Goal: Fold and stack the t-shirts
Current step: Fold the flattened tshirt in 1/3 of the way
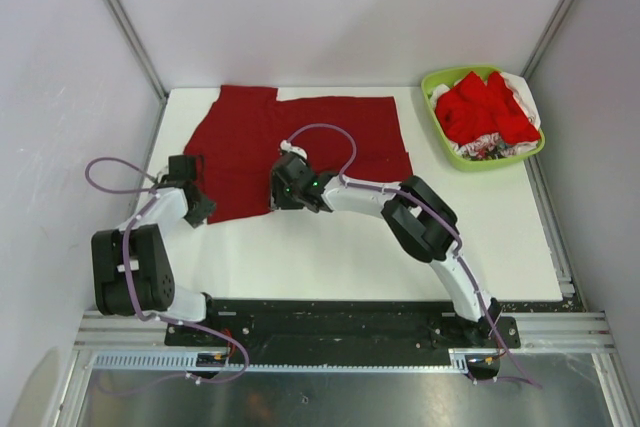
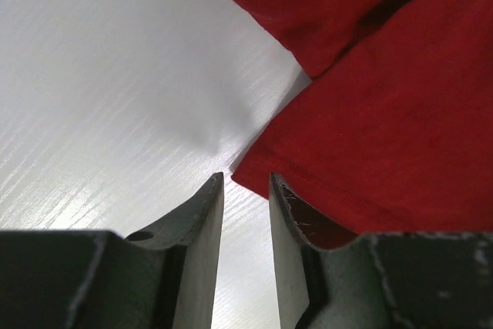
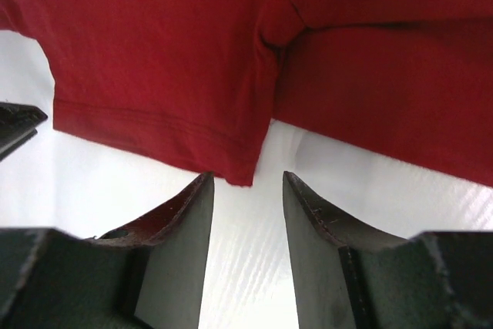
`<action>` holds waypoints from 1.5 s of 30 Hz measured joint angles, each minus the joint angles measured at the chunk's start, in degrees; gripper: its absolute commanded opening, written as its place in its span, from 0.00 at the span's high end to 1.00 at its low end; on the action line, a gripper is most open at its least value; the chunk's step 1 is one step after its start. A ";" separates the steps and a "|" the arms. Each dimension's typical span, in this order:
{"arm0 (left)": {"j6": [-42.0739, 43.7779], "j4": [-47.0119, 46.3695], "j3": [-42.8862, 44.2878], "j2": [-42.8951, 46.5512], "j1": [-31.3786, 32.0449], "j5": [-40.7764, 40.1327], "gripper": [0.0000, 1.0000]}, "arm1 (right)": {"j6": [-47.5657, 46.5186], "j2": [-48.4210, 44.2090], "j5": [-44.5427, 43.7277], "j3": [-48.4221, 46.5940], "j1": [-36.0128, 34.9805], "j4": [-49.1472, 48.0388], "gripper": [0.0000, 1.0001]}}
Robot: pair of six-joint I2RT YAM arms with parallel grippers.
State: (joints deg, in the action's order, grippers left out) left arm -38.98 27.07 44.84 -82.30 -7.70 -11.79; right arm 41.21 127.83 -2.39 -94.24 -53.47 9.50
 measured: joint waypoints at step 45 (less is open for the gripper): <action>3.37 -2.21 11.15 1.66 0.02 4.22 0.86 | -5.38 8.52 -4.39 -22.34 1.77 10.36 1.00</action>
State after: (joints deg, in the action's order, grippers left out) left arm -35.62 24.86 55.99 -80.64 -7.68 -7.57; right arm 35.83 136.35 -6.79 -116.57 -51.70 19.86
